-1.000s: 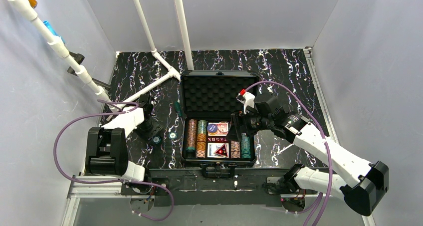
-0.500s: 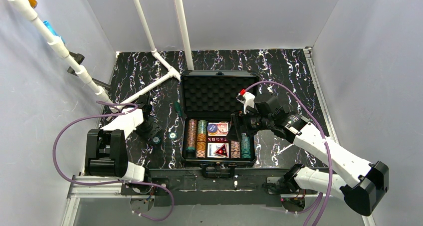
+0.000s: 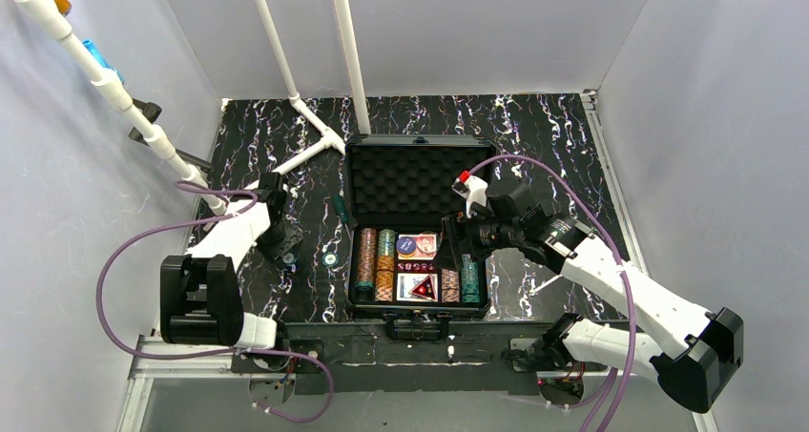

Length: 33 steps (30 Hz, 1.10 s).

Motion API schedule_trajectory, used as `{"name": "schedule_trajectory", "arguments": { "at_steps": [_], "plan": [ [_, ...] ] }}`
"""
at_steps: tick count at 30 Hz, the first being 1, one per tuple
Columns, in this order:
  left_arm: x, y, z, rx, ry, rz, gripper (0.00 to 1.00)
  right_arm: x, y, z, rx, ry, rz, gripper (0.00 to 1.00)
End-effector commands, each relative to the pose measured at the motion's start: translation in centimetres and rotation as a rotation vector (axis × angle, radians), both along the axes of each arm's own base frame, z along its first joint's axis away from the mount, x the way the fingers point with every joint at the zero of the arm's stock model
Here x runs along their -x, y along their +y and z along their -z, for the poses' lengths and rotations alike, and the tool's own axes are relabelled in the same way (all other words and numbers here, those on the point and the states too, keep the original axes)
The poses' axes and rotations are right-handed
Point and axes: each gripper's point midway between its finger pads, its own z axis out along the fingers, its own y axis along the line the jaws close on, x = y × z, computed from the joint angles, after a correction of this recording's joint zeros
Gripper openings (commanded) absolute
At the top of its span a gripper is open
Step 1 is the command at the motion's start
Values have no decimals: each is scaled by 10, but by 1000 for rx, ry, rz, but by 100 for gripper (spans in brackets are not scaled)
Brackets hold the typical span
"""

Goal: Pack up texas hold em set

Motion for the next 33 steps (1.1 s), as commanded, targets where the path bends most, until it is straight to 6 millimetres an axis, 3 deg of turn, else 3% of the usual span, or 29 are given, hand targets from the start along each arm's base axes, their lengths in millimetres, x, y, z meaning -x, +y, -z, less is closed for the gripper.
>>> {"name": "schedule_trajectory", "arguments": {
  "at_steps": [1, 12, 26, 33],
  "plan": [
    [-5, 17, -19, -56, -17, 1, 29, -6, 3, -16, -30, -52, -4, 86],
    [-23, 61, -10, -45, -7, -49, 29, -6, 1, -15, -25, -52, 2, 86],
    [-46, 61, 3, 10, 12, -40, 30, -6, 1, -12, -22, -41, 6, 86],
    [-38, 60, 2, 11, 28, -43, 40, -6, 2, -12, -22, -42, 5, 86]
  ]
}}
